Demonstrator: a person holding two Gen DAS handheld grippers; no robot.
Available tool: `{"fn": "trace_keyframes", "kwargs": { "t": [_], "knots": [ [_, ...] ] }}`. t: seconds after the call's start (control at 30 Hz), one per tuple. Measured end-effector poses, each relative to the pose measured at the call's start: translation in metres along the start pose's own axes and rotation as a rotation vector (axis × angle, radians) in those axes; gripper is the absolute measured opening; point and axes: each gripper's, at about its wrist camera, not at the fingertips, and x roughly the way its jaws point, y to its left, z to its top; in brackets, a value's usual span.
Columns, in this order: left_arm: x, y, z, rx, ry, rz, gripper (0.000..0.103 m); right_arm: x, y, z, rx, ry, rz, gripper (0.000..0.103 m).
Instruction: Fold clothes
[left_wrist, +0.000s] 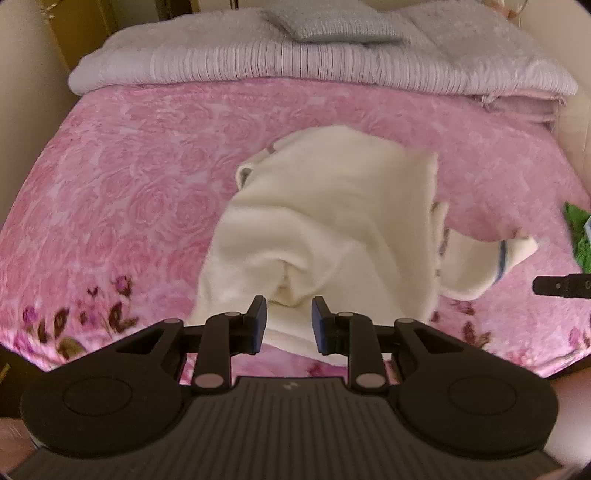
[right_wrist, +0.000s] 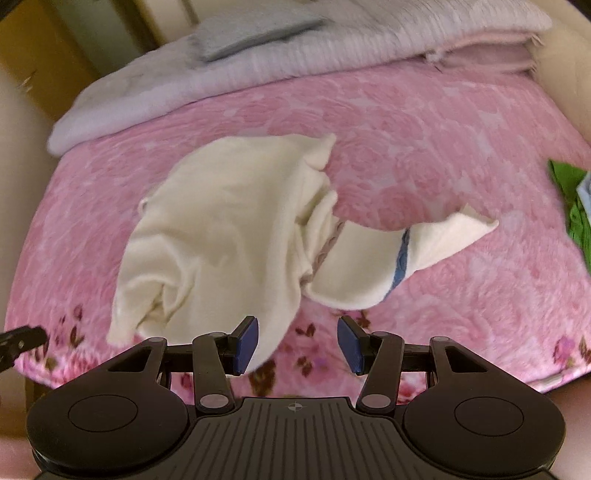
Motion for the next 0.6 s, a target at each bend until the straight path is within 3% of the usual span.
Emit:
{"fn": "trace_keyframes", "kwargs": {
  "t": [0.1,0.37,0.6],
  "knots": [
    [0.027,0.026,0.018,0.026,0.022,-0.021,0.028,0.022,0.007,0.010,0.051,0.020,-0.030,0.052],
    [0.117,0.089,0.036,0.035,0.132,-0.062,0.030,0.101,0.015,0.012,0.188,0.090,-0.100,0.052],
    [0.164,0.076,0.034,0.119,0.204,-0.120,0.030,0.144,-0.025,-0.012,0.397,0.164,-0.170,0.052]
  ]
}}
